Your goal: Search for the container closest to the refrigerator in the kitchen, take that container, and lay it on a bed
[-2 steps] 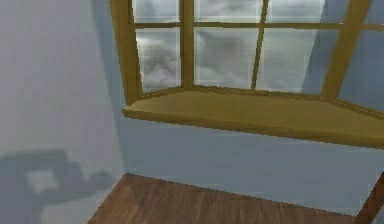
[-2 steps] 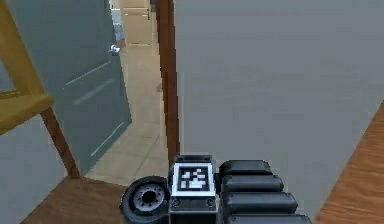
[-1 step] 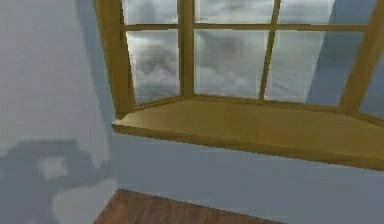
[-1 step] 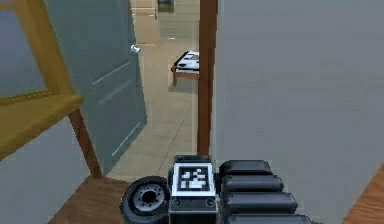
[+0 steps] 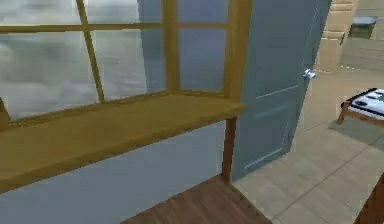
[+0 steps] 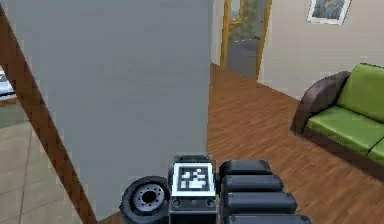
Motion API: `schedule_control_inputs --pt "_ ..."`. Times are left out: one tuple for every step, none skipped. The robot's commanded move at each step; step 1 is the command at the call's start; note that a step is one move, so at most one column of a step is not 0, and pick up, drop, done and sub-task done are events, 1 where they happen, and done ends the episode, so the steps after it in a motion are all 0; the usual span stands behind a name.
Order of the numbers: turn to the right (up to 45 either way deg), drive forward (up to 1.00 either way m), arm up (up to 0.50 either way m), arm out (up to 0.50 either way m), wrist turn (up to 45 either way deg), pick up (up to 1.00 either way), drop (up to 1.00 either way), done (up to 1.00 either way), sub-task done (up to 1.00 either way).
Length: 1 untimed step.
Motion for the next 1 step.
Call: schedule_control_inputs --pt "36.0 0.0 0.0 0.0 0.0 0.0 0.0 0.0 0.0"
